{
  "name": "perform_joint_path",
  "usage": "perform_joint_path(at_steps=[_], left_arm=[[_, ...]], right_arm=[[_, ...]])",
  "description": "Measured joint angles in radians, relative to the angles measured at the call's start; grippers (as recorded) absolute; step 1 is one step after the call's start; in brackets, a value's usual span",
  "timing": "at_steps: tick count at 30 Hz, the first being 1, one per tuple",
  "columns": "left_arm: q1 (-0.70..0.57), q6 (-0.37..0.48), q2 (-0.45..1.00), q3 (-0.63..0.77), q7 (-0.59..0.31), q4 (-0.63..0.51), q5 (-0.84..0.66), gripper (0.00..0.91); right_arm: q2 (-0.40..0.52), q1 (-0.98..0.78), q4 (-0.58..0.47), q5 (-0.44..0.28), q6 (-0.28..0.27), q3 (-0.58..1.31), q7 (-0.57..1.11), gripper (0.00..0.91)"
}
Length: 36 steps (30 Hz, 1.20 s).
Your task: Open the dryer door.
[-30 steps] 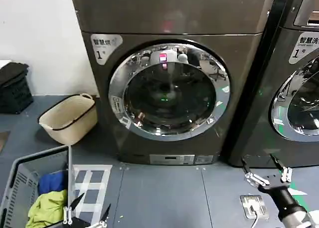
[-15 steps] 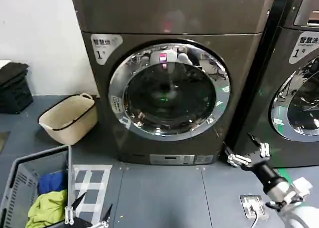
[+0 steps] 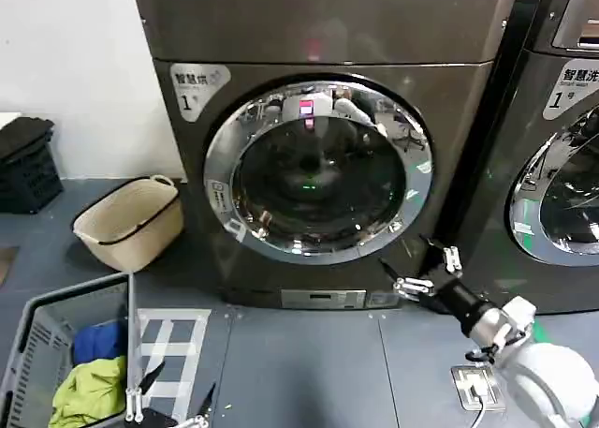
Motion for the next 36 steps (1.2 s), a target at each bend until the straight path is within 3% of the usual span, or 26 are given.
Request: perform_joint_path(at_steps=[11,22,36], left_arm=[[0.002,0.0,-0.005,0.004,0.001,-0.002,0.011,0.907],[0.0,0.002,-0.005,0.004,0.004,-0.008,0.021,0.907],[-0.005,0.003,-0.008,0.009,0.005,-0.009,0.021,0.907]], right_arm=[[-0.003,0.299,-0.077,0.098,-0.023,-0.253,-0.056,0.907],[0.042,0.538,-0.144,0.137,-0.027,-0.454,-0.068,0.907],[0.115,0.693,-0.244,0.145,-0.016,-0.599,-0.107,0.907]])
